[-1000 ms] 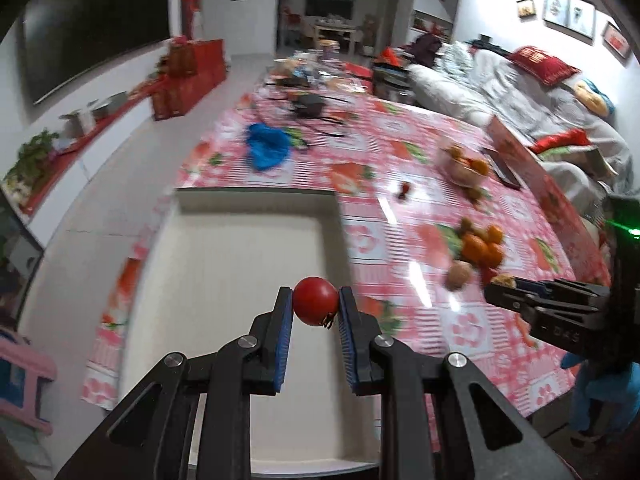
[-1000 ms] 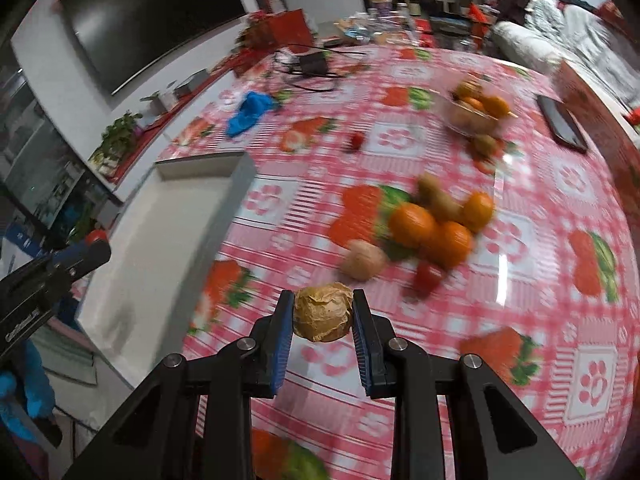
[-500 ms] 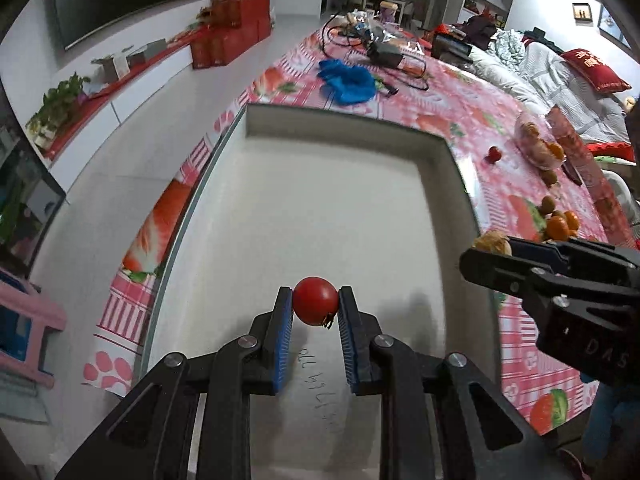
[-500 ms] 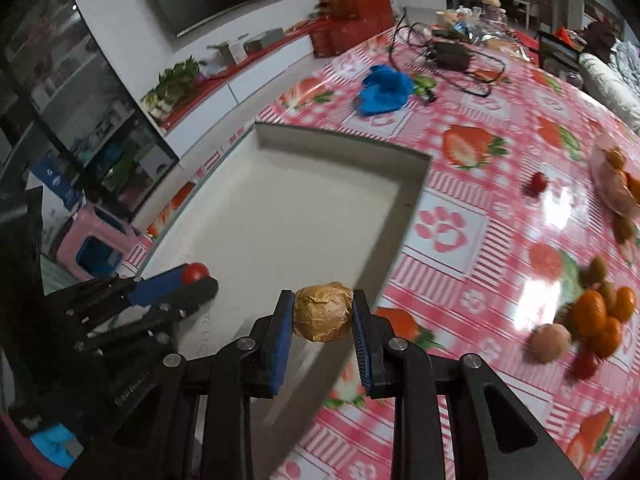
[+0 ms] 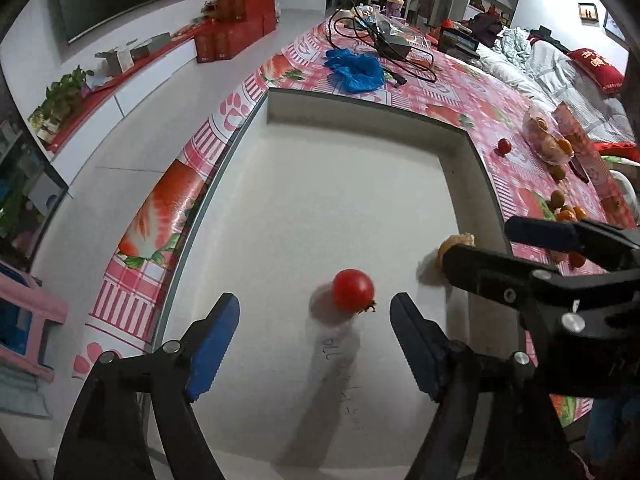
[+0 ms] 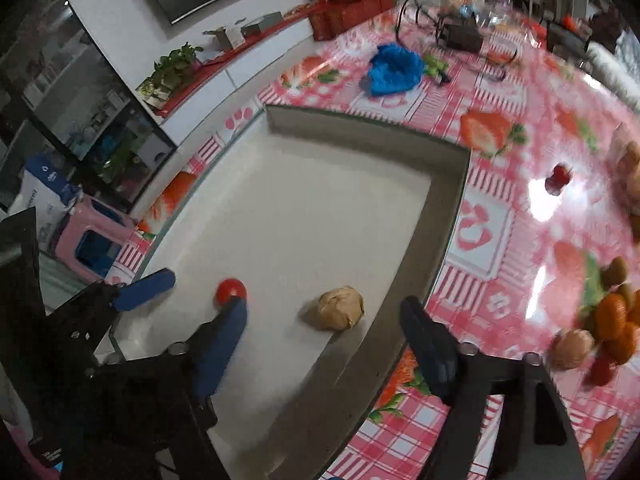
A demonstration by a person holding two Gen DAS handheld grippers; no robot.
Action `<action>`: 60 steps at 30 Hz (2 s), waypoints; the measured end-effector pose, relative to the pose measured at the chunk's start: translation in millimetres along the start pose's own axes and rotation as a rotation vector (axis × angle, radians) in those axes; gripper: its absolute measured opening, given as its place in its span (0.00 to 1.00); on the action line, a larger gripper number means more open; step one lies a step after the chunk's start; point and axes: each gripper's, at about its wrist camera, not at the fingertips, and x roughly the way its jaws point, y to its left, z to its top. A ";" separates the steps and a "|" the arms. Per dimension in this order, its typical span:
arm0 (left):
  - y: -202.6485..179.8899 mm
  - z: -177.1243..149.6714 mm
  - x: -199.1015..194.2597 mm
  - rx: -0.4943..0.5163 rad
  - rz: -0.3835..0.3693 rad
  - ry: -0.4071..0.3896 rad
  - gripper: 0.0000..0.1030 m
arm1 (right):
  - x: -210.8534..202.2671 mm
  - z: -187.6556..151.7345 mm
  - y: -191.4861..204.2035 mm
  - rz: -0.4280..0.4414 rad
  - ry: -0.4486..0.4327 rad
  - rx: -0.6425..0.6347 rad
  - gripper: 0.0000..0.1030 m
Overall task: Organize fruits
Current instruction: 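Carry both fruits into the white tray and open both tools, then move both open tools back over the fruit pile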
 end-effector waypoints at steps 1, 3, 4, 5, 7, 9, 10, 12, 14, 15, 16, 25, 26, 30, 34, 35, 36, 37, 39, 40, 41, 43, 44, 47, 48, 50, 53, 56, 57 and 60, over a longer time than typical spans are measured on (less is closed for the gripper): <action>-0.4 0.0 -1.0 -0.003 -0.005 0.001 0.79 | -3.0 0.0 3.1 -0.012 -0.005 -0.018 0.78; -2.8 -0.7 -4.3 -0.005 -0.010 -0.001 0.79 | -7.0 -0.8 4.3 -0.012 -0.009 -0.030 0.78; -4.5 -1.5 -7.2 -0.001 -0.004 -0.007 0.79 | -9.8 -1.9 4.0 -0.014 -0.013 -0.032 0.78; -6.6 -1.7 -9.1 0.004 -0.001 -0.011 0.79 | -11.6 -3.1 2.8 -0.018 -0.016 -0.031 0.78; -11.0 -2.3 -12.3 0.016 0.003 -0.015 0.79 | -16.3 -5.9 -2.4 -0.028 -0.016 -0.022 0.79; -15.6 -1.9 -15.8 0.022 0.001 -0.018 0.79 | -19.6 -7.6 -8.3 -0.033 -0.016 -0.006 0.83; -18.2 -1.3 -17.3 0.026 -0.001 -0.021 0.79 | -23.0 -9.6 -13.6 -0.040 -0.020 0.010 1.00; -24.3 -0.8 -23.4 0.038 -0.004 -0.033 0.79 | -31.3 -13.1 -22.2 -0.049 -0.036 0.030 1.00; -31.6 -0.2 -28.5 0.048 -0.007 -0.042 0.79 | -37.4 -16.3 -29.3 -0.054 -0.044 0.046 1.00; -35.4 -0.1 -32.0 0.055 -0.011 -0.047 0.79 | -41.0 -19.5 -34.2 -0.059 -0.050 0.055 1.00; -39.1 0.3 -34.4 0.062 -0.012 -0.052 0.79 | -44.0 -22.5 -39.0 -0.066 -0.055 0.065 1.00; -79.4 -4.7 -54.7 0.136 -0.015 -0.084 0.80 | -65.0 -51.5 -86.1 -0.081 -0.060 0.208 1.00; -83.9 -5.5 -55.9 0.143 -0.014 -0.085 0.80 | -67.5 -54.7 -89.6 -0.079 -0.060 0.220 1.00; -104.1 -6.1 -61.5 0.174 -0.016 -0.092 0.80 | -78.2 -69.1 -110.2 -0.087 -0.068 0.271 1.00; -121.7 -5.7 -63.9 0.191 -0.017 -0.094 0.80 | -87.2 -81.3 -129.5 -0.095 -0.071 0.311 1.00; -124.1 -5.5 -64.2 0.192 -0.017 -0.094 0.80 | -89.6 -84.8 -135.4 -0.099 -0.073 0.320 1.00; -128.6 -4.0 -64.1 0.192 -0.018 -0.092 0.80 | -91.6 -88.0 -139.9 -0.104 -0.075 0.327 1.00; -132.0 -2.4 -63.6 0.189 -0.022 -0.089 0.80 | -94.2 -91.4 -146.0 -0.112 -0.076 0.336 1.00; -137.5 1.0 -63.5 0.180 -0.033 -0.082 0.80 | -99.2 -98.7 -159.3 -0.125 -0.078 0.360 1.00; -140.2 3.3 -63.7 0.178 -0.038 -0.079 0.80 | -101.0 -102.3 -165.4 -0.131 -0.079 0.371 1.00; -142.0 4.7 -63.8 0.177 -0.041 -0.077 0.80 | -103.0 -106.4 -173.4 -0.139 -0.079 0.386 1.00; -147.8 9.5 -64.7 0.180 -0.049 -0.075 0.80 | -104.8 -113.2 -187.3 -0.159 -0.075 0.413 1.00; -151.3 12.9 -65.7 0.184 -0.051 -0.076 0.80 | -105.0 -116.8 -194.9 -0.171 -0.071 0.428 1.00; -162.2 26.2 -70.5 0.201 -0.047 -0.089 0.80 | -104.8 -129.1 -217.6 -0.215 -0.057 0.469 1.00; -167.5 32.9 -72.8 0.209 -0.043 -0.102 0.80 | -104.2 -132.2 -222.9 -0.228 -0.053 0.474 1.00; -176.4 44.8 -75.1 0.220 -0.037 -0.121 0.80 | -101.3 -138.4 -232.5 -0.271 -0.037 0.468 1.00; -190.5 57.9 -67.8 0.239 -0.050 -0.114 0.80 | -95.7 -145.0 -238.2 -0.345 -0.003 0.420 1.00; -212.1 59.8 -46.5 0.279 -0.029 -0.093 0.80 | -86.8 -148.9 -240.8 -0.391 0.025 0.374 1.00; -221.7 56.7 -35.2 0.307 -0.026 -0.083 0.80 | -87.4 -150.5 -240.7 -0.391 0.010 0.365 1.00; -244.3 44.4 -8.6 0.395 -0.007 -0.063 0.80 | -87.6 -154.5 -241.7 -0.388 -0.004 0.343 1.00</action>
